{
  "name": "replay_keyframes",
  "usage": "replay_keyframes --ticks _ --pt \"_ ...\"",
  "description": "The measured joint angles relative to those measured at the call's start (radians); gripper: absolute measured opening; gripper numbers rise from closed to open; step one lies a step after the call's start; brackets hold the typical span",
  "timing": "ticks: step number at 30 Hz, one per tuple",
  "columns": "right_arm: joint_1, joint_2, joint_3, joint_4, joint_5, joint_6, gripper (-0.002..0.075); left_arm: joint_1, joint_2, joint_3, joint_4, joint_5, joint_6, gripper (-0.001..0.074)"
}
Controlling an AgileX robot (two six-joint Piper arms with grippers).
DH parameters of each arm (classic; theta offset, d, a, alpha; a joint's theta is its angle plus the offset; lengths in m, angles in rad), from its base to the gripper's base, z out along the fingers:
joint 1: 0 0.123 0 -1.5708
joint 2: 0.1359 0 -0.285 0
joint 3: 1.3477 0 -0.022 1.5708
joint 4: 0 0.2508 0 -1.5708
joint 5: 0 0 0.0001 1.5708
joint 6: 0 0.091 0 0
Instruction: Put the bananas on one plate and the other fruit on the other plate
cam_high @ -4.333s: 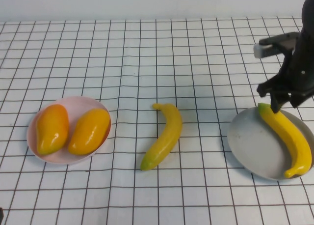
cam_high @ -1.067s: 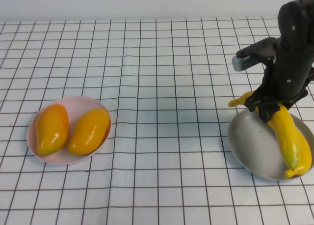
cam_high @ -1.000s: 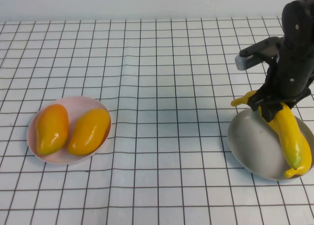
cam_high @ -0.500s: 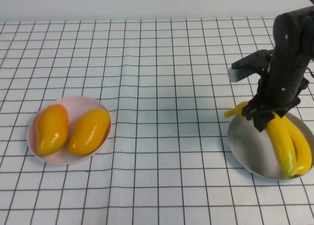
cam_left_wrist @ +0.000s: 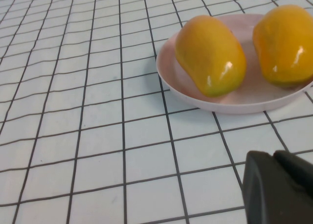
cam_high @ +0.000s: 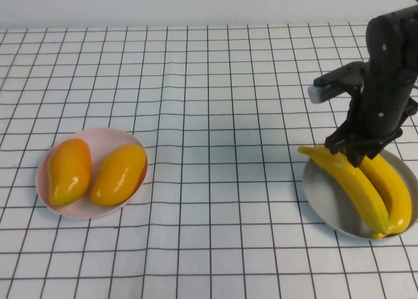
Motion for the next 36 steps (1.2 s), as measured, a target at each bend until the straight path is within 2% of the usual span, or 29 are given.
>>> replay_keyframes --ticks 3,5,7,13,22,36 --pt "0.0 -0.068 0.0 0.065 -0.004 -0.008 0.0084 0.0 0.0 0.0 0.0 0.0 0.0 -0.0004" --pt "0.0 -0.138 0.013 0.142 -0.028 -0.038 0.0027 0.0 0.0 0.0 0.0 0.0 0.0 -0.0004" --pt "0.0 -0.22 0.044 0.231 -0.063 -0.081 0.0005 0.0 0.0 0.0 0.0 0.0 0.0 -0.0004" --pt "0.0 -0.491 0.207 0.369 -0.207 -0.163 -0.0011 0.0 0.0 0.0 0.0 0.0 0.0 -0.0004" --pt "0.0 -0.88 0.39 0.382 -0.245 -0.175 -0.0014 0.0 0.0 0.0 0.0 0.0 0.0 -0.0004" --pt "0.0 -1.299 0.805 0.337 -0.483 -0.178 -0.0014 0.0 0.0 0.0 0.0 0.0 0.0 -0.0004"
